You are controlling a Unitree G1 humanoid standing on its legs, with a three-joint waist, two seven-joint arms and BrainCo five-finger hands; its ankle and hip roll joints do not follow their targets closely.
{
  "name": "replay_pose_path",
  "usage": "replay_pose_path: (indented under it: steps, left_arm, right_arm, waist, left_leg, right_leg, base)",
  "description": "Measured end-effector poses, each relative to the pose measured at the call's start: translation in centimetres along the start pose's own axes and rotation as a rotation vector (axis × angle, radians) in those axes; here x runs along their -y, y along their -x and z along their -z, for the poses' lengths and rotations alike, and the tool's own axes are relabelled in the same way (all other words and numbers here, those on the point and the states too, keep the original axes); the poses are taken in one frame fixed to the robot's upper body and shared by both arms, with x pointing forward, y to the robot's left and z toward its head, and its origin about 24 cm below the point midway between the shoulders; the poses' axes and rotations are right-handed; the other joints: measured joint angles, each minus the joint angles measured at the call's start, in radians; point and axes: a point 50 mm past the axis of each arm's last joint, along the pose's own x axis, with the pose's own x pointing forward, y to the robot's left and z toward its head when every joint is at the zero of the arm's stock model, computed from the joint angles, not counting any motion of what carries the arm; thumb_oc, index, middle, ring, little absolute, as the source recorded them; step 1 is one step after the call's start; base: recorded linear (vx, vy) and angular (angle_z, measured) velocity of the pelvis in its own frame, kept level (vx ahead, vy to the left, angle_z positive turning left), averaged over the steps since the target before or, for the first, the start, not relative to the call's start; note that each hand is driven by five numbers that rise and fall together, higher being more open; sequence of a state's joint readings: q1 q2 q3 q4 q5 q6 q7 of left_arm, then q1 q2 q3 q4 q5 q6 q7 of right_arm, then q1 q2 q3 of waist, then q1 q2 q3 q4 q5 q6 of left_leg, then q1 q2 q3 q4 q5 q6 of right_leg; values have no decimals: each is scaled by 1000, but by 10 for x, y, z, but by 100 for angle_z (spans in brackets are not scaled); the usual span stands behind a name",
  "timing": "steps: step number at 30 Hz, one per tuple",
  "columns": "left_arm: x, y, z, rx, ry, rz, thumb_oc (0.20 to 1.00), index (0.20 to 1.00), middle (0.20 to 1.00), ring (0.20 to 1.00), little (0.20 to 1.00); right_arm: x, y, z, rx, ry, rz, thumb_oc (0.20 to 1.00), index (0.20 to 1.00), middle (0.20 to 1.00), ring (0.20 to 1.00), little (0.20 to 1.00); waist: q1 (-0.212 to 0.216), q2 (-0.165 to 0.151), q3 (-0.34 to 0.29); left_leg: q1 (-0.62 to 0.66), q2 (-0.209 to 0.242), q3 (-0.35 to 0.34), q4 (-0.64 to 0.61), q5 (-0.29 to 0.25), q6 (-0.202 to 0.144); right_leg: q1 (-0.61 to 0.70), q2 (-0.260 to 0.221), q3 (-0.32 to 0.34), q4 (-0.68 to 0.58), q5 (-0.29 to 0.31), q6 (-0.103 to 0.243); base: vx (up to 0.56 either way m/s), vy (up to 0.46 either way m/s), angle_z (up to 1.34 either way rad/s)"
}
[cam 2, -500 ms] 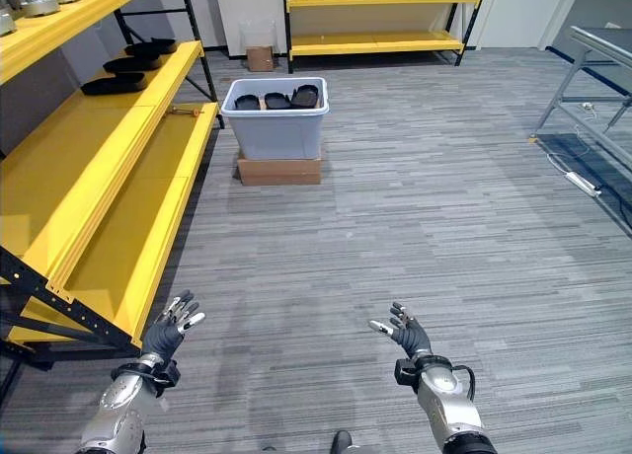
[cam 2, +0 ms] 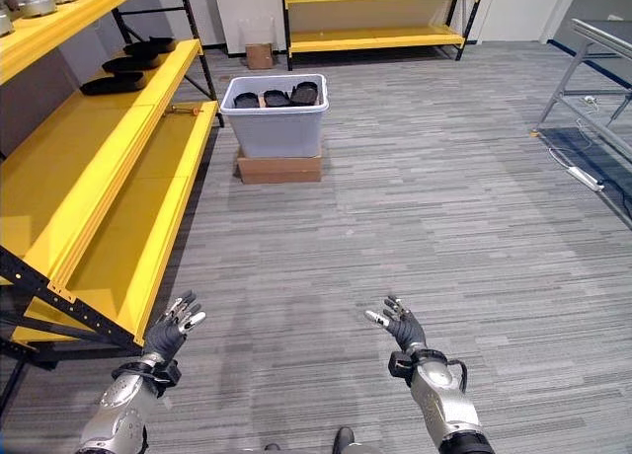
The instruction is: Move parts from the plastic box to the shelf.
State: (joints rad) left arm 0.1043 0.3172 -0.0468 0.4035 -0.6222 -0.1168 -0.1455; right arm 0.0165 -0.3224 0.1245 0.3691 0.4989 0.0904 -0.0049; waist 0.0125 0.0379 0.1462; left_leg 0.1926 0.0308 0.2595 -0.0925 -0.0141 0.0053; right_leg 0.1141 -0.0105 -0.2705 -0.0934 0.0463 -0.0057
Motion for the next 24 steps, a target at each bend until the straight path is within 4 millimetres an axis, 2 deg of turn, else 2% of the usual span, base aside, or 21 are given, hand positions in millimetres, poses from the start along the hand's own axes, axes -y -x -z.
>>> replay_pose_path:
  steps: [10,24]
  left_arm:
    - [-3,1,2,-17,43,-18,1000,1000,1000,1000,1000]
    - [-2,3,3,-31,45,-12,1000,1000,1000,1000,1000]
  right_arm:
    - [0,0,0,-1,-3,-29,1000,1000,1000,1000,1000]
    - [-1,0,0,-1,-3,-33,1000,1000,1000,1000,1000]
  waist:
    - [5,-20,10]
    - [6,-20,8]
  left_leg:
    - [-3,0,-3,-1,0,0]
    - [-1,-4,-22,-1,0,0]
  right_leg:
    - [3,0,-2,0,0,0]
    - [12,-6,-19,0,0,-1]
  base:
    - [0,0,0]
    - [9,35,4]
